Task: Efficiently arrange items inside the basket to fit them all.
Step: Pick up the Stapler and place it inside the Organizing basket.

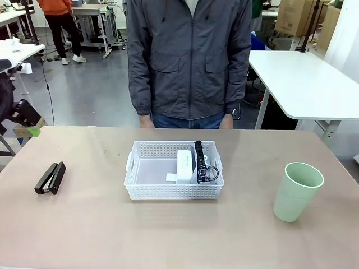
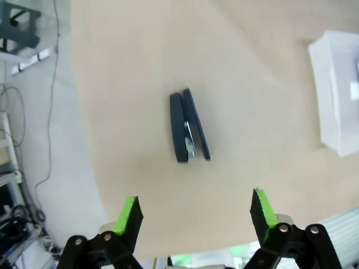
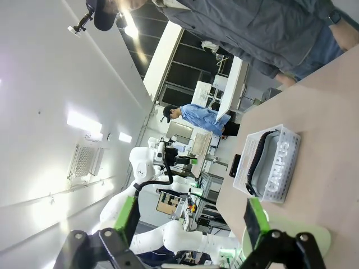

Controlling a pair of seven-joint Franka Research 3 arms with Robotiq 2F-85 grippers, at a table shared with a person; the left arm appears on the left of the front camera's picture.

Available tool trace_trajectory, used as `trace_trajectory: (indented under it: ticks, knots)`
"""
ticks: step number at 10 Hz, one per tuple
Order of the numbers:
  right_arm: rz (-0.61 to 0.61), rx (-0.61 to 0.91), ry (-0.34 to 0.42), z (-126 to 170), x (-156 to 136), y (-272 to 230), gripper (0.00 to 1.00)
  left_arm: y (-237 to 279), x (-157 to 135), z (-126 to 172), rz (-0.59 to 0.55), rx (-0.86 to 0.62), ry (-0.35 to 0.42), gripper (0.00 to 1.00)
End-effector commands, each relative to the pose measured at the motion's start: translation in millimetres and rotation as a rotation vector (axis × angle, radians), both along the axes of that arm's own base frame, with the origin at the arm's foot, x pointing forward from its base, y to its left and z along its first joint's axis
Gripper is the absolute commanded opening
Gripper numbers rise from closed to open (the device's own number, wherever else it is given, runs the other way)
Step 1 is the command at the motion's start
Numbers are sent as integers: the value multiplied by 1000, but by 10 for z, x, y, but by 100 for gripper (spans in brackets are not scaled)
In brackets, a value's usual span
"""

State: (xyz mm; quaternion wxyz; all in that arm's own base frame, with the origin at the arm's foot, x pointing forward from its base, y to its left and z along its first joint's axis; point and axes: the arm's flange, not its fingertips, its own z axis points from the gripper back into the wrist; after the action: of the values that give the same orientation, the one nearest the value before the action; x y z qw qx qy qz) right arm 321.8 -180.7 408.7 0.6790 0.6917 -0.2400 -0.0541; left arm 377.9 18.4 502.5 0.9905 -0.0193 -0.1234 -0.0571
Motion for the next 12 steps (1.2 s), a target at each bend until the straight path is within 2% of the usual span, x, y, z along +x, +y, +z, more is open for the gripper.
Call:
trace_trajectory:
  ticks: [1, 3, 4, 5, 6, 9, 12]
  knots:
    - [9, -6, -8, 16, -29, -10, 100, 30, 160, -336, 83, 13, 18, 100]
    - [9, -6, -8, 16, -29, -10, 100, 53, 329, -603, 120, -5, 23, 100]
    - [9, -6, -8, 16, -29, -10, 100, 48, 417, -724, 170, 23, -32, 100]
    - [9, -6, -8, 16, -29, -10, 100, 32, 495, -840, 168, 26, -39, 100]
    - [9, -6, -8, 16, -29, -10, 100, 23, 580, -979, 203, 46, -14, 100]
    - [9, -6, -8, 16, -29, -10, 100, 61, 799, -1352, 227, 74, 121, 100]
    - [9, -6, -8, 16, -29, -10, 100, 118, 873, -1502, 216, 54, 217, 100]
